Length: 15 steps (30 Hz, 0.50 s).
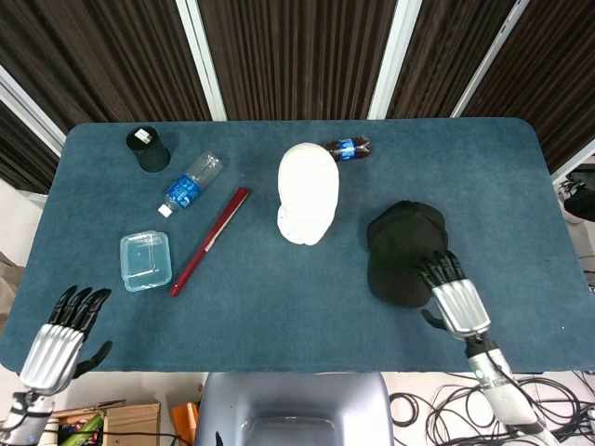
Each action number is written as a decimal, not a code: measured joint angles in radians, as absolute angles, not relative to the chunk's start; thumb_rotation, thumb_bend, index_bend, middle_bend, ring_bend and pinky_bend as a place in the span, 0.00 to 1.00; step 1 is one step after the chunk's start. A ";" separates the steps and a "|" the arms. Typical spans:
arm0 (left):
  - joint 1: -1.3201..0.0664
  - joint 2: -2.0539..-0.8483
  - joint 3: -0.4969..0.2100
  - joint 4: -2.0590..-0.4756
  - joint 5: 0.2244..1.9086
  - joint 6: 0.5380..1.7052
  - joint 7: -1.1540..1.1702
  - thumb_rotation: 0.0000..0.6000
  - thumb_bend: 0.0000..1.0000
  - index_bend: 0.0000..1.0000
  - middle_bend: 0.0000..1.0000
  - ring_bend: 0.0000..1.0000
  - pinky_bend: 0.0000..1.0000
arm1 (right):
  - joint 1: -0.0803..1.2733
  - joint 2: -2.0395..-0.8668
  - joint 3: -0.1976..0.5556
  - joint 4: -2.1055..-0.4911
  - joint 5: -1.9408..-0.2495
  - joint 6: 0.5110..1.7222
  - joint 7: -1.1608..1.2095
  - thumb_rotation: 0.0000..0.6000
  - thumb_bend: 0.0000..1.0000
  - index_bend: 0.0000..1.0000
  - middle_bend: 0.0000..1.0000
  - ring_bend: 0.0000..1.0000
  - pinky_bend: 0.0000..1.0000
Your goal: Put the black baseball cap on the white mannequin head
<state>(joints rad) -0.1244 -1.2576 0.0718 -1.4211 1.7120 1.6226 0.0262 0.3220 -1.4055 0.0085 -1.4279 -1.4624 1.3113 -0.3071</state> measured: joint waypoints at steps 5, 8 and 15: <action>-0.099 -1.284 0.103 -1.328 1.725 1.631 -0.032 1.00 0.30 0.00 0.14 0.08 0.08 | 0.287 -1.538 0.011 -1.200 -1.475 1.353 -0.208 1.00 0.15 0.30 0.20 0.02 0.00; -0.091 -1.303 0.109 -1.290 1.725 1.623 -0.055 1.00 0.30 0.00 0.14 0.08 0.08 | 0.280 -1.632 0.017 -1.075 -1.488 1.374 -0.147 1.00 0.15 0.31 0.21 0.03 0.00; -0.077 -1.324 0.103 -1.254 1.707 1.617 -0.074 1.00 0.30 0.00 0.14 0.08 0.08 | 0.281 -1.765 0.022 -0.931 -1.521 1.386 -0.087 1.00 0.15 0.33 0.22 0.05 0.00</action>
<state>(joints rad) -0.0766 -1.3243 0.1031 -1.2542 1.7075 1.6166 -0.0737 0.2810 -1.7654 0.0218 -0.9314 -1.5208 1.3861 -0.0870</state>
